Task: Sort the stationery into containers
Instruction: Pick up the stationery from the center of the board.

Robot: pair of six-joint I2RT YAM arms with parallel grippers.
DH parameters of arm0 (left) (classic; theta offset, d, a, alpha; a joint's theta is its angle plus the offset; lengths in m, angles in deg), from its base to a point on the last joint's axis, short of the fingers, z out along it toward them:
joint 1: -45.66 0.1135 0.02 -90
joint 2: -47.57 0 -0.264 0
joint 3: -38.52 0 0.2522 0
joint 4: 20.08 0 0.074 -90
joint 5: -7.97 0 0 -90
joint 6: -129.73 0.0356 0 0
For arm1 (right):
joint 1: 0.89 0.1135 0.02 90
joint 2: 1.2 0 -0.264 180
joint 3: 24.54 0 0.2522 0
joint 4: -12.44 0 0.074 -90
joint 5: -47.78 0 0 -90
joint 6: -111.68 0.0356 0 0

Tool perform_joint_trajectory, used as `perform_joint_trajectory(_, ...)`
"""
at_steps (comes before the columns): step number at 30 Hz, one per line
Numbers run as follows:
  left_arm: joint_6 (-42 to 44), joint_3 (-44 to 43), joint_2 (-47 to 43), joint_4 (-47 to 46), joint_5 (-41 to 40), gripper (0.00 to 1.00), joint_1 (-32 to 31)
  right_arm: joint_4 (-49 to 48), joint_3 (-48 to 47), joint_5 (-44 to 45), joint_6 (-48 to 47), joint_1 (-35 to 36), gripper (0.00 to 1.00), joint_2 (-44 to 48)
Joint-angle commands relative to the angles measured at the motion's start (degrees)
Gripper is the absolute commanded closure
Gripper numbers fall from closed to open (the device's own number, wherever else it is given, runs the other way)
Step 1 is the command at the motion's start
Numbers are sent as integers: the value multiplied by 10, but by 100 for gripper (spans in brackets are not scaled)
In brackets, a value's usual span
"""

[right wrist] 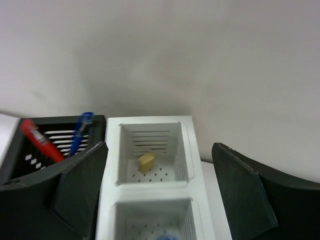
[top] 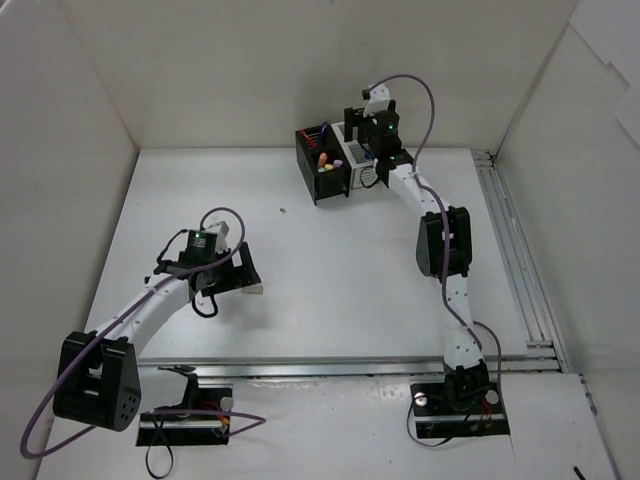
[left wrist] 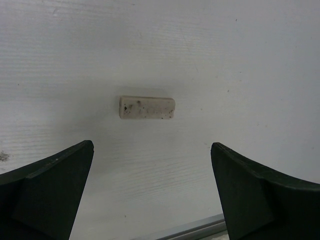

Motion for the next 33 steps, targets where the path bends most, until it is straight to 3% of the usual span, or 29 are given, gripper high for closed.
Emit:
perform_joint_trajectory(1,-62,5,-17,22,-11,0,3,-83,78,-4,-79,30,17,179)
perform_joint_trajectory(3,-119,15,-24,34,-17,0,3,-95,131,21,-138,44,15,244)
perform_joint_trajectory(8,-248,-11,4,71,-63,0,9,-143,321,176,-215,101,13,358)
perform_joint_trajectory(10,-300,-18,13,77,-76,0,9,-143,386,232,-191,113,9,409)
perform_joint_trajectory(11,-318,-20,23,87,-82,0,9,-144,410,247,-178,114,2,444)
perform_joint_trajectory(15,-410,-42,39,103,-129,0,-29,-144,515,340,-91,122,2,528)
perform_joint_trajectory(19,-503,-86,69,150,-201,0,-59,-143,631,389,-66,139,2,596)
perform_joint_trajectory(23,-563,-138,108,206,-246,0,-78,-139,703,460,-62,156,2,678)
perform_joint_trajectory(27,-591,-143,153,207,-236,1,-78,-107,744,497,-52,161,2,746)
perform_joint_trajectory(33,-603,-176,213,196,-221,17,-96,-30,751,497,-22,162,2,800)
